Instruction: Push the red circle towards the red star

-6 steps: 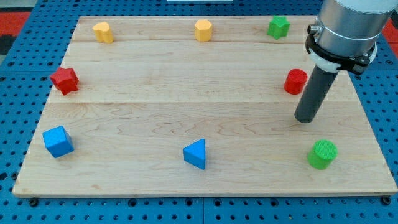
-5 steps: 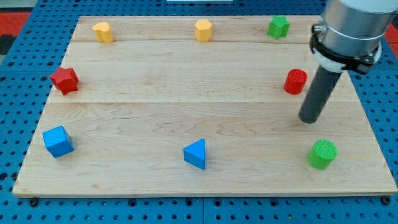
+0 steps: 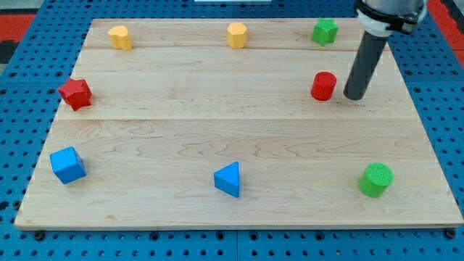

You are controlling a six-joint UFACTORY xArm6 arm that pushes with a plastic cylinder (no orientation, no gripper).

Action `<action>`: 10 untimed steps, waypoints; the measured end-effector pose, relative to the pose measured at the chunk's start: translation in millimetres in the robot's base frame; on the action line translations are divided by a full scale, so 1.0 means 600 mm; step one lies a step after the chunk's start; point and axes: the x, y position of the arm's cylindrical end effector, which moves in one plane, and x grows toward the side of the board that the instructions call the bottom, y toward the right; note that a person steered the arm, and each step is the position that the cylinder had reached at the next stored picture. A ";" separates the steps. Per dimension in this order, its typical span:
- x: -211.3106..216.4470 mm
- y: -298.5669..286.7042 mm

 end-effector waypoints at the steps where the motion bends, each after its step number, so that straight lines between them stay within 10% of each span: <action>1: -0.029 -0.048; 4: -0.088 -0.049; 6: -0.049 -0.311; 7: 0.018 -0.259; 10: -0.066 -0.463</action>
